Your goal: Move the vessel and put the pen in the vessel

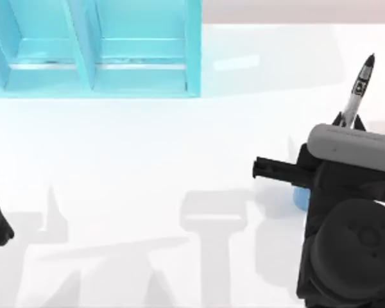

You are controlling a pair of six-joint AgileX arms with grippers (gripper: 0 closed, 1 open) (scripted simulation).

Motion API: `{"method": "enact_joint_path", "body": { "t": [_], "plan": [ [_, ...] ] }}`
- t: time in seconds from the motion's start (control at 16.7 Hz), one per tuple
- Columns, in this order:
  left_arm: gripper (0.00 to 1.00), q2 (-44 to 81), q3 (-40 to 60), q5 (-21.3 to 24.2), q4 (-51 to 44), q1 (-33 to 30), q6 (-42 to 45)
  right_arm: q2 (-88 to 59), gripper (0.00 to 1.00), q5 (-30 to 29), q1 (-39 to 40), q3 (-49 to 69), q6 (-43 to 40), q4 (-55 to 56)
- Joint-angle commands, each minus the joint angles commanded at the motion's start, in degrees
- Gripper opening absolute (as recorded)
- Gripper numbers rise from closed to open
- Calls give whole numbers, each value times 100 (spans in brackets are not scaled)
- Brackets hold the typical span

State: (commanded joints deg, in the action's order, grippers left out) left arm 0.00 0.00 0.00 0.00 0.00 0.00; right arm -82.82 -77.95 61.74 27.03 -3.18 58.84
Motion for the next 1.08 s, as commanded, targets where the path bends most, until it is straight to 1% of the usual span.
{"method": "enact_joint_path", "body": {
  "t": [0.3,0.48,0.78,1.08],
  "plan": [
    [100,0,0,0,0,0,0,-33,0,26,-35,23,21,6],
    [100,0,0,0,0,0,0,-192,0,263,-267,46,56,123],
    [100,0,0,0,0,0,0,-598,0,826,-838,89,124,396],
    [100,0,0,0,0,0,0,-639,0,896,-907,97,132,430]
  ]
}}
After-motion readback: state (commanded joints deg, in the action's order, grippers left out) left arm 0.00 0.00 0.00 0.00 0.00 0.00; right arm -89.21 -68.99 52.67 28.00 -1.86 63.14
